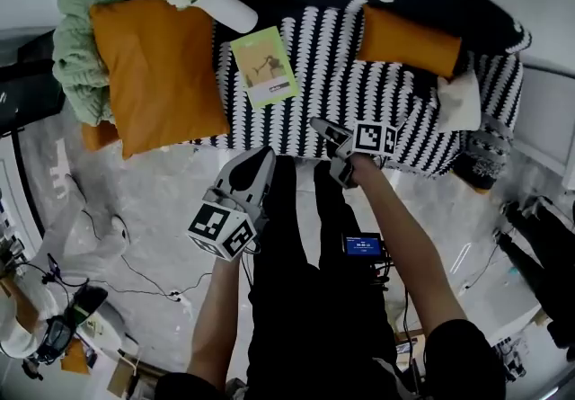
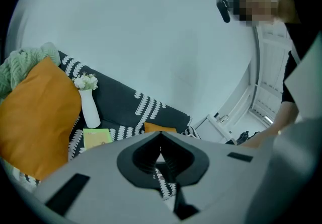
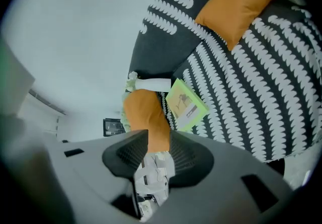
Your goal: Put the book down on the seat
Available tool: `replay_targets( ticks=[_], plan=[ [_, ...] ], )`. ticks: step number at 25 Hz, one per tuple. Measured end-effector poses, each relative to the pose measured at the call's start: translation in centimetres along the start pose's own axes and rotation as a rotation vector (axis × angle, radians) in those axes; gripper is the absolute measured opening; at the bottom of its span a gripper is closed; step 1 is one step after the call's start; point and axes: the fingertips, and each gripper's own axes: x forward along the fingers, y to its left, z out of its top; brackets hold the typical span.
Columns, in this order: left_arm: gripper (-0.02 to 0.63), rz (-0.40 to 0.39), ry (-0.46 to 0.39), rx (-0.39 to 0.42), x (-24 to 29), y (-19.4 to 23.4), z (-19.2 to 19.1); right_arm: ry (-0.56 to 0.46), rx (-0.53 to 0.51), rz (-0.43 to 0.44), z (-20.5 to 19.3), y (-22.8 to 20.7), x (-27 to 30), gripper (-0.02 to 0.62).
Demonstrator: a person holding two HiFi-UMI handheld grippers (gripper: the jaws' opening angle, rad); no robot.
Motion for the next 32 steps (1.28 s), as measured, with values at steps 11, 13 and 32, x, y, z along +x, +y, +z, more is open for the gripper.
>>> replay_targets(
  ticks=[11, 13, 32],
  plan=[
    [0.012, 0.054, -0.076, 0.027, -2.8, -8.1, 2.2, -0.006, -0.100, 0.185, -1.5, 7.9, -9.3, 0.032],
    [0.012, 0.066, -0.085, 0.037, -3.4, -9.4, 2.5, 0.020, -0.139, 0.208, -2.7, 9.5, -10.7, 0.028],
    [0.012, 0.008, -0.131, 0.182, -4.5, -20.7, 2.9, -0.174, -0.577, 0.390, -1.4, 22.2, -24.9, 0.017]
  ],
)
